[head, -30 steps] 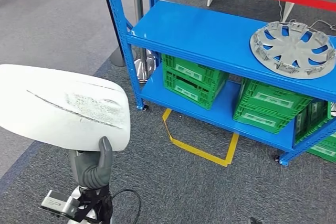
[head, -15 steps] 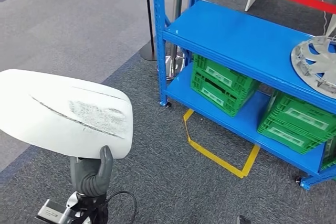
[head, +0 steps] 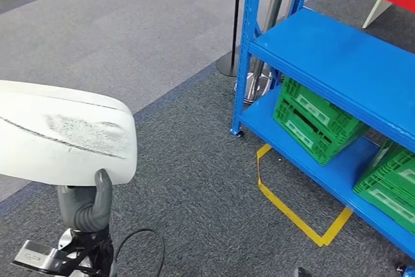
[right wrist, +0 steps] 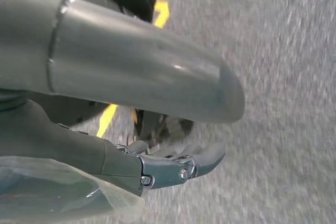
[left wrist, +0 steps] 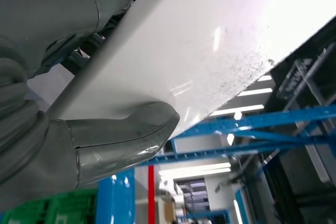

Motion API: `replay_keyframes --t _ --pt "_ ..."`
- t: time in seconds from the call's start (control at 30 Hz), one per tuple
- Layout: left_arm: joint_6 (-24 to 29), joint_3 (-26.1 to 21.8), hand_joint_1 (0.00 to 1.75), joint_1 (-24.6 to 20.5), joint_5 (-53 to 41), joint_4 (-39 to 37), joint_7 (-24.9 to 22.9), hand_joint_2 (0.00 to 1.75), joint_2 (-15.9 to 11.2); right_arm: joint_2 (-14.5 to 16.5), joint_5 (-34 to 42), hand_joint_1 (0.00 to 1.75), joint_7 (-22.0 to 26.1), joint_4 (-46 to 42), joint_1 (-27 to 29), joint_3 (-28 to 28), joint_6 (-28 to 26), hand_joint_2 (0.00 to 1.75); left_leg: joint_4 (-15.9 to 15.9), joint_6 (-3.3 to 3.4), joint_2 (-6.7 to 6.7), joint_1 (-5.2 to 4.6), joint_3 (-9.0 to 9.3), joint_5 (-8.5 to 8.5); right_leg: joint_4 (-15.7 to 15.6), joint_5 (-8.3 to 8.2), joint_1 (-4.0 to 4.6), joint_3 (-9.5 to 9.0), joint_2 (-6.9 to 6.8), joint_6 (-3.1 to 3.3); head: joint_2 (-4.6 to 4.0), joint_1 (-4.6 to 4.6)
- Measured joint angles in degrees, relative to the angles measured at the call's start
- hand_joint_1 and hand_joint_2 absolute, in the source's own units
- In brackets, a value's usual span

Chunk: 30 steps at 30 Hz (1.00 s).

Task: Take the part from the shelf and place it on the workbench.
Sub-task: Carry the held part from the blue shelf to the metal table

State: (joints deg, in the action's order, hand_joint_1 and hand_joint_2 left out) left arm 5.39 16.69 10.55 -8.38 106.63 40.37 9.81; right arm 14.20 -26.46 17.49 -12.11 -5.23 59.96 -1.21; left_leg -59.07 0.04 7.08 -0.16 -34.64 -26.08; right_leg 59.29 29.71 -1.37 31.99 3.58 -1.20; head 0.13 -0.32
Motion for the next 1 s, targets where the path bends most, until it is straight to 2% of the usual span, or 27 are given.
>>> replay_keyframes --t 0.03,0.07,0.13,0.17,0.23,0.3,0.37,0.4,0.47,0.53,0.57,0.63,0.67,0.7,0.73,0.77,0.8,0.83,0.87,0.9,0.93,0.97,1.0 --pt "0.08 -0.56 1.75 0.63 0.11 0.68 0.00 1.75 -0.04 0.01 -0.15 0.00 0.12 0.00 -0.03 0.02 0.03 0.00 -0.54 -0.28 -0.75 -0.03 -0.25 -0.39 -0.11 -0.07 0.02 -0.14 -0.65 0.33 0.00 -0.11" --pt "0.11 -1.04 1.75 1.17 0.13 1.35 0.00 1.75 -0.08 0.02 -0.39 0.00 0.11 0.00 -0.03 0.03 -0.01 0.00 -2.02 -0.55 -2.06 -0.06 -0.92 -1.35 -0.25 -0.10 0.02 -0.27 -1.40 0.66 0.00 -0.27" --pt "0.21 -1.59 1.75 2.06 -0.15 2.44 0.00 1.75 -0.15 0.03 -0.99 0.00 -0.65 0.00 0.09 0.01 -0.14 0.00 -8.15 -1.05 -5.12 -0.08 -3.72 -4.64 -0.35 0.03 0.19 -0.45 -3.08 1.15 0.00 -0.53" --pt "0.24 -1.69 1.75 2.51 -0.42 2.71 0.00 1.75 -0.19 0.03 -1.26 0.00 -1.34 0.00 0.17 -0.01 -0.27 0.00 -11.95 -1.23 -5.84 0.02 -5.50 -6.27 -0.34 0.15 0.30 -0.48 -4.02 1.32 0.00 -0.54" --pt "0.34 -1.76 1.75 3.30 -0.95 2.89 0.00 1.75 -0.26 0.03 -1.58 0.00 -2.45 0.00 0.27 -0.01 -0.55 0.00 -16.65 -1.39 -6.29 0.17 -7.70 -7.85 -0.34 0.30 0.40 -0.53 -5.39 1.47 0.00 -0.54" --pt "0.40 -1.78 1.75 3.55 -1.11 2.90 0.00 1.75 -0.28 0.03 -1.67 0.00 -2.73 0.00 0.28 -0.01 -0.63 0.00 -17.42 -1.43 -6.34 0.21 -8.06 -7.90 -0.34 0.34 0.42 -0.54 -5.78 1.50 0.00 -0.54" --pt "0.41 -1.78 1.75 3.58 -1.12 2.90 0.00 1.75 -0.28 0.03 -1.68 0.00 -2.75 0.00 0.28 -0.01 -0.63 0.00 -17.39 -1.43 -6.34 0.22 -8.05 -7.84 -0.34 0.35 0.42 -0.55 -5.83 1.50 0.00 -0.54" --pt "0.52 -1.80 1.75 3.73 -1.14 2.90 0.00 1.75 -0.30 0.03 -1.74 0.00 -2.94 0.00 0.26 -0.02 -0.75 0.00 -16.71 -1.40 -6.37 0.23 -7.69 -7.24 -0.34 0.40 0.43 -0.59 -6.14 1.49 0.00 -0.54" --pt "1.66 -1.57 1.75 5.49 -0.82 2.88 0.00 1.75 0.36 0.01 -2.83 0.00 -3.61 0.00 0.30 -0.08 -1.56 0.00 -8.40 -0.72 -8.59 -0.21 -3.45 -3.58 -0.40 0.89 0.57 -1.12 -8.14 1.09 0.00 -0.54" --pt "3.09 -0.96 1.75 8.52 -0.32 2.82 0.00 1.75 1.32 -0.04 -4.22 0.00 -3.65 0.00 0.32 -0.07 -2.19 0.00 -0.20 0.40 -10.13 -0.79 0.61 -0.63 -0.56 1.62 0.69 -1.87 -10.44 0.16 0.00 -0.54" --pt "3.49 -0.58 1.75 9.73 -0.18 2.78 0.00 1.75 1.60 -0.06 -4.68 0.00 -3.23 0.00 0.32 -0.02 -2.10 0.00 0.38 0.84 -9.56 -0.85 0.84 -0.70 -0.31 2.12 0.65 -1.92 -10.02 -0.32 0.00 -0.48" --pt "2.80 -0.11 1.75 10.54 0.50 2.67 0.00 1.75 1.62 -0.06 -5.19 0.00 -2.49 0.00 0.38 0.03 -1.61 0.00 0.95 1.58 -8.27 -0.46 1.19 -0.41 2.93 4.22 0.45 -0.50 -6.80 -0.75 0.00 -0.24" --pt "2.34 0.17 1.75 10.57 0.59 2.52 0.00 1.75 1.64 -0.06 -5.70 0.00 -2.22 0.00 0.49 0.01 -1.42 0.00 0.99 1.81 -7.62 -0.41 1.20 -0.39 6.22 5.81 0.41 1.13 -5.07 -0.82 0.00 -0.05" --pt "1.91 0.44 1.75 10.50 0.45 2.23 0.00 1.75 1.67 -0.08 -6.23 0.00 -2.05 0.00 0.64 -0.04 -1.31 0.00 0.97 1.98 -6.85 -0.39 1.18 -0.39 10.13 7.39 0.42 3.19 -4.20 -0.90 0.00 0.06" --pt "1.59 0.70 1.75 10.44 0.22 1.80 0.00 1.75 1.69 -0.11 -6.66 0.00 -1.94 0.00 0.79 -0.08 -1.28 0.00 0.96 2.04 -6.02 -0.40 1.20 -0.41 13.43 8.32 0.42 5.11 -3.86 -0.99 0.00 0.13" --pt "1.44 0.94 1.75 10.36 -0.01 1.28 0.00 1.75 1.70 -0.14 -6.88 0.00 -1.85 0.00 0.93 -0.10 -1.33 0.00 0.93 2.06 -5.15 -0.40 1.25 -0.42 15.14 8.22 0.43 6.36 -3.73 -1.07 0.00 0.14" --pt "1.28 1.20 1.75 10.25 -0.05 0.75 -0.01 1.75 1.70 -0.18 -6.93 0.00 -1.79 -0.01 1.03 -0.11 -1.56 0.00 0.89 2.04 -4.23 -0.37 1.31 -0.44 14.65 6.95 0.42 6.59 -3.63 -1.11 0.00 0.13" --pt "0.92 1.45 1.75 10.13 0.35 0.34 -0.01 1.75 1.66 -0.19 -6.91 0.00 -1.73 -0.02 1.08 -0.09 -2.13 0.00 0.80 1.96 -3.33 -0.31 1.38 -0.49 11.91 4.75 0.35 5.69 -3.32 -1.12 0.00 0.13" --pt "0.39 1.63 1.75 10.02 1.08 0.06 -0.02 1.75 1.60 -0.13 -6.87 0.00 -1.64 -0.02 1.10 -0.08 -3.04 0.00 0.66 1.79 -2.53 -0.24 1.41 -0.60 8.03 2.50 0.18 4.17 -2.31 -1.14 0.00 0.15" --pt "-0.41 1.69 1.75 9.92 2.02 -0.12 -0.02 1.75 1.54 0.05 -6.82 0.00 -1.49 -0.01 1.12 -0.06 -4.29 0.00 0.33 1.51 -1.77 -0.26 1.29 -0.76 4.32 0.96 -0.08 2.63 -0.55 -1.14 0.00 0.14" --pt "-1.57 1.63 1.75 9.83 2.85 -0.31 -0.03 1.75 1.49 0.28 -6.79 0.00 -1.27 -0.01 1.13 -0.05 -5.63 0.00 0.07 1.19 -1.09 -0.22 1.09 -0.83 1.80 0.15 -0.26 1.39 0.94 -1.08 0.00 0.08" --pt "-2.90 1.50 1.75 9.76 3.36 -0.54 -0.03 1.75 1.48 0.59 -6.75 0.00 -1.02 0.01 1.15 -0.04 -6.73 0.00 -0.12 0.82 -0.45 -0.16 0.84 -0.84 0.60 0.06 -0.35 0.72 2.06 -0.93 0.00 0.08" --pt "-4.26 1.31 1.75 9.68 3.58 -0.88 -0.04 1.75 1.52 0.86 -6.70 0.00 -0.75 0.01 1.17 -0.02 -7.59 0.00 -0.23 0.46 0.25 -0.08 0.59 -0.73 0.39 0.23 -0.29 0.42 2.30 -0.70 0.00 0.04"
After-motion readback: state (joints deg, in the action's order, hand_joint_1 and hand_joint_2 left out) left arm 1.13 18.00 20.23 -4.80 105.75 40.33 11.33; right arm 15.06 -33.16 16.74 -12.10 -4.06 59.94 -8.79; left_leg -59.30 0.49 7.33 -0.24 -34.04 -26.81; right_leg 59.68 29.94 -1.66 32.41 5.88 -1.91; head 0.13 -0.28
